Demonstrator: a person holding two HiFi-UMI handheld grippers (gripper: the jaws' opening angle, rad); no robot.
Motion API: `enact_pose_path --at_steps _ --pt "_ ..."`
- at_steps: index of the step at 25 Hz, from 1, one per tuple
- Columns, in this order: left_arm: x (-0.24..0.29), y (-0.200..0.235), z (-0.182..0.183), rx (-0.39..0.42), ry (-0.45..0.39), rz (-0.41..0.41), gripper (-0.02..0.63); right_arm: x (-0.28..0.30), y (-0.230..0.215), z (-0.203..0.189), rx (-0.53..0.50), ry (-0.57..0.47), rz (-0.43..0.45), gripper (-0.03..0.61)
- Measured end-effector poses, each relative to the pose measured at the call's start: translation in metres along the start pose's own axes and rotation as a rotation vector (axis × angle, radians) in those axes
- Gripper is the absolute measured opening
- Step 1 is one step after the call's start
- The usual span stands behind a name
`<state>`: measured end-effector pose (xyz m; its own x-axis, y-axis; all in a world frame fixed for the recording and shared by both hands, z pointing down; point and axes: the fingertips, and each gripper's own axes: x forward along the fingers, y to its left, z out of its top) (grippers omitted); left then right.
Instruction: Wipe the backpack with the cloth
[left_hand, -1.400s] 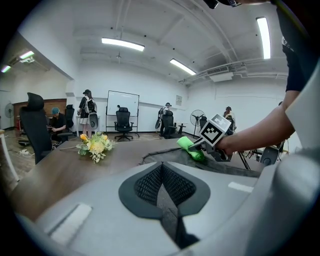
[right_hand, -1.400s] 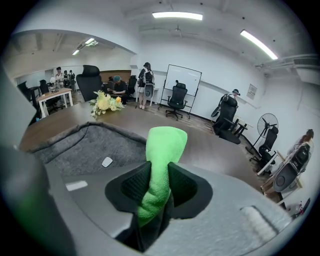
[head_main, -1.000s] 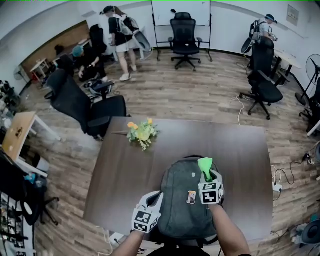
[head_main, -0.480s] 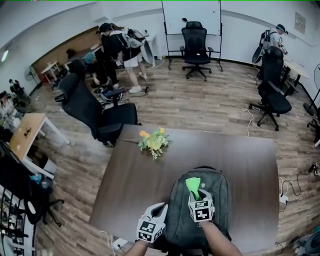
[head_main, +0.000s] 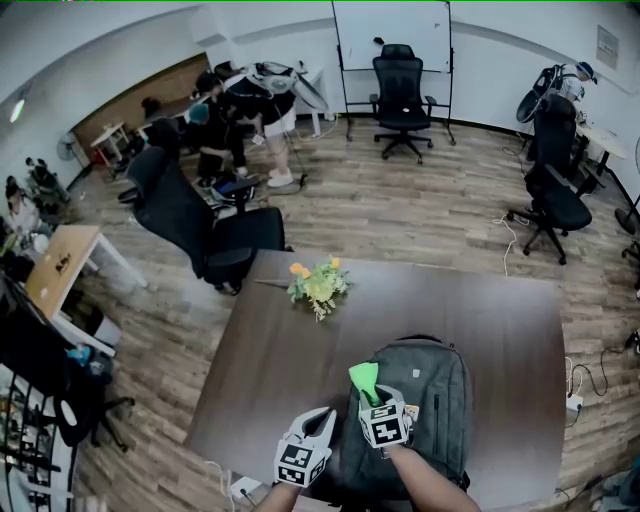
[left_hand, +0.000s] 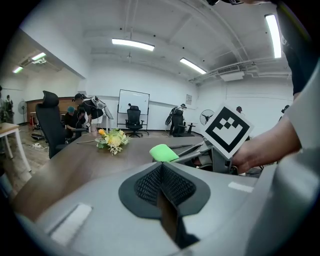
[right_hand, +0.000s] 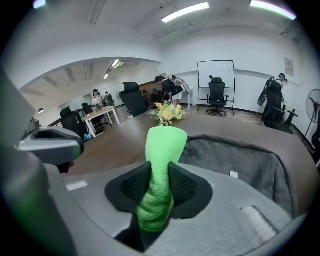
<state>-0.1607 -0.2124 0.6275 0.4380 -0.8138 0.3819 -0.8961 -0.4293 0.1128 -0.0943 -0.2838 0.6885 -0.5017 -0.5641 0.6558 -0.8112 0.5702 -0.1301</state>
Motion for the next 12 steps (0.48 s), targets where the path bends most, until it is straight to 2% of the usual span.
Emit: enact_pose_path --at_steps 4,12 --pt "-0.001 0.000 -0.005 0.000 0.006 0.001 0.020 0.004 0.001 -0.009 -0.025 0.049 -0.016 0.107" --pt "0.005 -0.008 -0.008 0.003 0.007 -0.021 0.020 -0.004 -0.026 -0.020 -0.051 0.074 -0.087 0.107"
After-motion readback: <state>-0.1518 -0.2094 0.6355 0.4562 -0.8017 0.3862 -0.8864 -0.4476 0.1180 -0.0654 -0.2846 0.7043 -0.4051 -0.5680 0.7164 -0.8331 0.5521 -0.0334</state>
